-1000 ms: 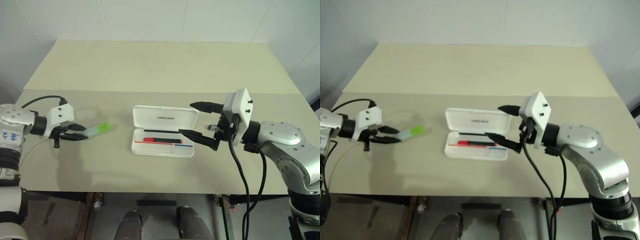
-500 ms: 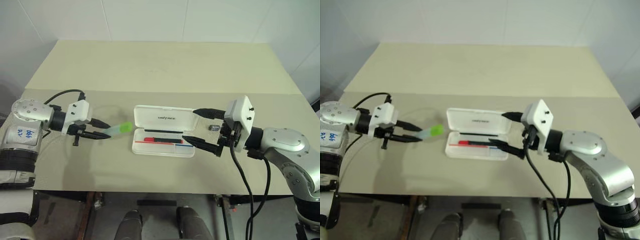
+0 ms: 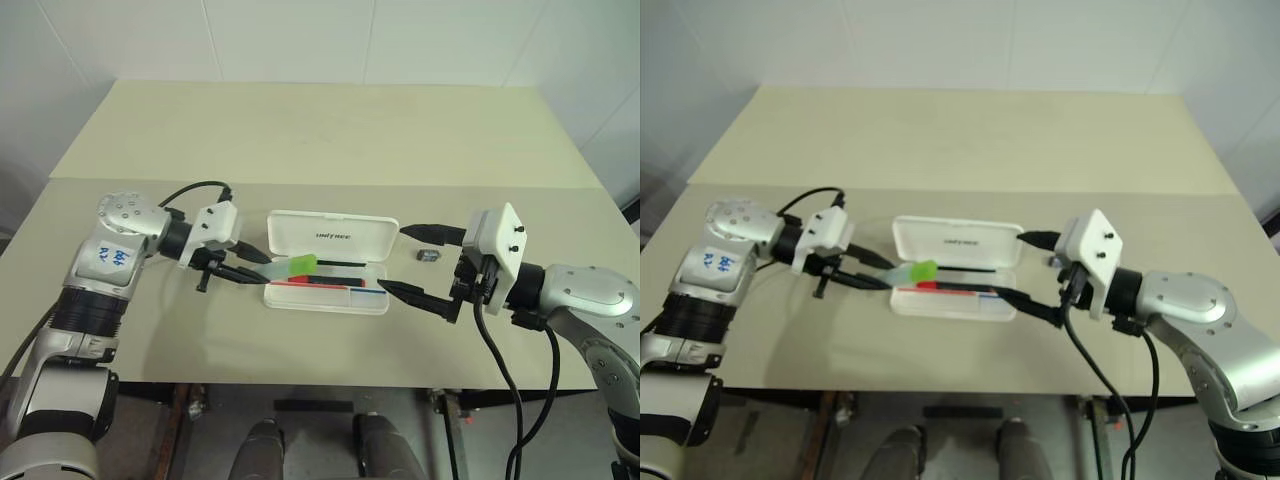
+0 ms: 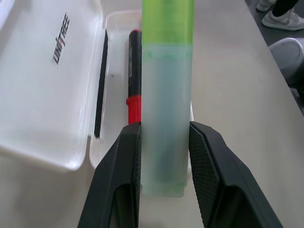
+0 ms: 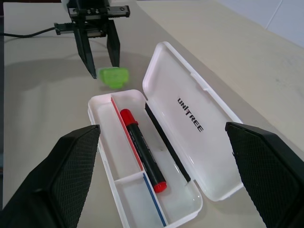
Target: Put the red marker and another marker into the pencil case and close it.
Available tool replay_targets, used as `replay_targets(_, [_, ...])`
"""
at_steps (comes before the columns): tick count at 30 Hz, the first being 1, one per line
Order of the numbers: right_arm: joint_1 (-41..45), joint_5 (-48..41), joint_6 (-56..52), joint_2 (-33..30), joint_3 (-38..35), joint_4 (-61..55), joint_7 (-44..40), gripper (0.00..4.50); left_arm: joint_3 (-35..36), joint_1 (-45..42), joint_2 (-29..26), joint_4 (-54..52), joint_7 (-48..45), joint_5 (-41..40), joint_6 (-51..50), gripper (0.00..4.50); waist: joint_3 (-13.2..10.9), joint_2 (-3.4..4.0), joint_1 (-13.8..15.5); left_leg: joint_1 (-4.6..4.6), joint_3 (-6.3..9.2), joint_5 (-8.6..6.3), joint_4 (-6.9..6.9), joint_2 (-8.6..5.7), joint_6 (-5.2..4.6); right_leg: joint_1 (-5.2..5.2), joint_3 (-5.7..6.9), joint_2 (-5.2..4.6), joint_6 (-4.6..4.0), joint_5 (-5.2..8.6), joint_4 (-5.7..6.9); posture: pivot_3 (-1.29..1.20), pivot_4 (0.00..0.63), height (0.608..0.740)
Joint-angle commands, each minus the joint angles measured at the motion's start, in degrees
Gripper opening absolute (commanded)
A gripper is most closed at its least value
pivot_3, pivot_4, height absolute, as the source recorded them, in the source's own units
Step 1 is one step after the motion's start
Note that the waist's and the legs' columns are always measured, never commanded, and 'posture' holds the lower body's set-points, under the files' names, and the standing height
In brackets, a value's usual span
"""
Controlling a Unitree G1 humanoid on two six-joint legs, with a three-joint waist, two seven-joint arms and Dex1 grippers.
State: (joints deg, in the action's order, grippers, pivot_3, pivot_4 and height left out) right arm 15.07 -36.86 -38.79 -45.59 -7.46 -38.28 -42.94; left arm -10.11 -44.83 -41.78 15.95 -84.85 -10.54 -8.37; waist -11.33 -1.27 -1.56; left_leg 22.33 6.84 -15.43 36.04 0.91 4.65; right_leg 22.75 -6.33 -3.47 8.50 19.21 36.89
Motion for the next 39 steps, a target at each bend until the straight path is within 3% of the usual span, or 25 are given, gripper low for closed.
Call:
replay_targets(1, [-1.0, -1.2, 0.1, -1.2, -3.3, -2.9, 0.5, 4.5, -1.2, -1.9, 1.5, -0.8, 1.4, 1.2, -0.3, 1.11, 0.0, -0.01, 0.0, 0.01, 0.0, 0.0, 0.0, 0.0, 0.0, 0.0, 0.0, 0.0, 0.0, 0.0, -0.01, 0.0, 0.15, 0.74])
replay_targets(18, [-8.9, -1.2, 1.7, -4.5, -6.2, -6.9, -1.3, 4.5, -5.4, -3.7, 7.4, -0.6, 3.7, 4.2, -2.2, 1.11, 0.0, -0.04, 0.0, -0.01, 0.01, 0.0, 0.04, -0.02, 0.0, -0.08, -0.01, 0.0, 0.02, -0.01, -0.04, 0.0, 0.15, 0.74])
replay_targets(39, [-7.6, -1.5, 1.7, -3.6, -5.0, -7.3, 1.5, 4.5, -7.3, -2.2, 4.5, 5.8, 3.5, 8.1, 4.5, 1.11, 0.0, -0.04, 0.0, -0.18, 0.02, 0.01, 0.04, -0.01, -0.01, -0.23, -0.01, 0.01, 0.02, -0.01, -0.03, 0.0, 0.15, 0.74])
